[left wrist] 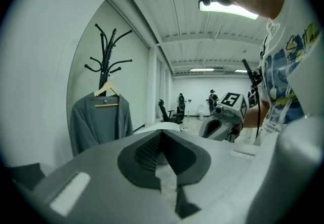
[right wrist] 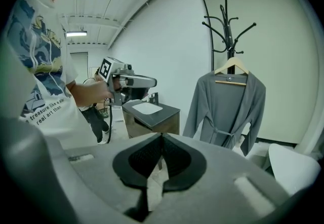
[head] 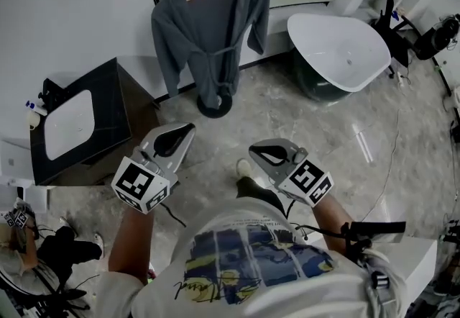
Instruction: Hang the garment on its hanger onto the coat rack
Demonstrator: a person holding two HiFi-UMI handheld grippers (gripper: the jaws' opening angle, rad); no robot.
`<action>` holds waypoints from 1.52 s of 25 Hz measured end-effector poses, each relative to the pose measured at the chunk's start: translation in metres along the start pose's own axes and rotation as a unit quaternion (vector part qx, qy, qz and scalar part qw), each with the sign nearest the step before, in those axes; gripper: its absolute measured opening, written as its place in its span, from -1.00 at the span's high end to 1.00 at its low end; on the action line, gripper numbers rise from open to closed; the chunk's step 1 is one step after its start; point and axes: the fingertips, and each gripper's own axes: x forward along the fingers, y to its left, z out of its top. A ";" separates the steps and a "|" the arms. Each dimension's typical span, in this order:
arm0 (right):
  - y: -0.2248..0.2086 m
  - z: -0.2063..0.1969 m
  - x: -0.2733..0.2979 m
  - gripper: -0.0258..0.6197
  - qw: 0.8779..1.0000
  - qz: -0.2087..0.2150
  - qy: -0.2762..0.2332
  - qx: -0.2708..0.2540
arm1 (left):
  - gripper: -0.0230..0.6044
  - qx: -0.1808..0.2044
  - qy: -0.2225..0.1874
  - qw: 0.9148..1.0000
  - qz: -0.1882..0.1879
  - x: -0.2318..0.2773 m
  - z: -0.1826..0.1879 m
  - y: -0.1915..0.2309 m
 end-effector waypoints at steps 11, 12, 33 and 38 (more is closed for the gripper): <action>0.070 -0.011 -0.020 0.92 1.000 -0.002 -0.001 -0.005 | 0.92 -0.028 0.034 0.996 -0.082 -0.038 -0.045 -0.115; 0.075 -0.011 -0.021 0.92 1.000 -0.002 -0.002 -0.007 | 0.92 -0.028 0.035 0.995 -0.086 -0.041 -0.046 -0.121; 0.108 -0.006 -0.020 0.92 0.999 0.010 -0.003 -0.031 | 0.92 -0.007 0.052 0.994 -0.095 -0.059 -0.054 -0.137; 0.104 -0.004 -0.022 0.92 0.999 0.005 -0.003 -0.033 | 0.92 -0.010 0.051 0.994 -0.096 -0.057 -0.053 -0.132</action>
